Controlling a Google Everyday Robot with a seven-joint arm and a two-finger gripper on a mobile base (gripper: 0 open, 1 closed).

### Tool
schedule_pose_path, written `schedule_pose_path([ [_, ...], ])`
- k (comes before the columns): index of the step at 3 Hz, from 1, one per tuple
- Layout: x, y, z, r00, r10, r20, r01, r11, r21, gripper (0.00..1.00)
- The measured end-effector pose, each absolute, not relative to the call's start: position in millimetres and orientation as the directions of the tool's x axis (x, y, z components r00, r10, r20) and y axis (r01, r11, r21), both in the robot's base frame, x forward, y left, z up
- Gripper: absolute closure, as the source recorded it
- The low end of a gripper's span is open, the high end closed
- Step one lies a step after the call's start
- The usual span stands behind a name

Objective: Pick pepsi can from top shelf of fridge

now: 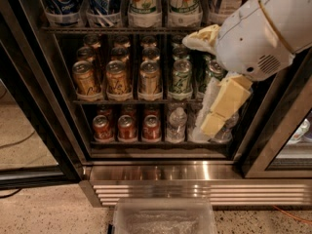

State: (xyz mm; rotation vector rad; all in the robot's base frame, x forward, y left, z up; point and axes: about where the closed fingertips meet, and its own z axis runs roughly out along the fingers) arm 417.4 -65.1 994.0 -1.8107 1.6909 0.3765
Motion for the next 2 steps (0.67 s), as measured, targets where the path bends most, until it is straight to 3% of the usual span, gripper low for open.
schedule_pose_path([
  [1, 411.0, -21.5, 1007.8, 0.189, -0.756, -0.627, -0.959, -0.005, -0.283, 0.0],
  [2, 410.9, -21.4, 1007.9, 0.189, -0.755, -0.627, -0.959, -0.005, -0.283, 0.0],
])
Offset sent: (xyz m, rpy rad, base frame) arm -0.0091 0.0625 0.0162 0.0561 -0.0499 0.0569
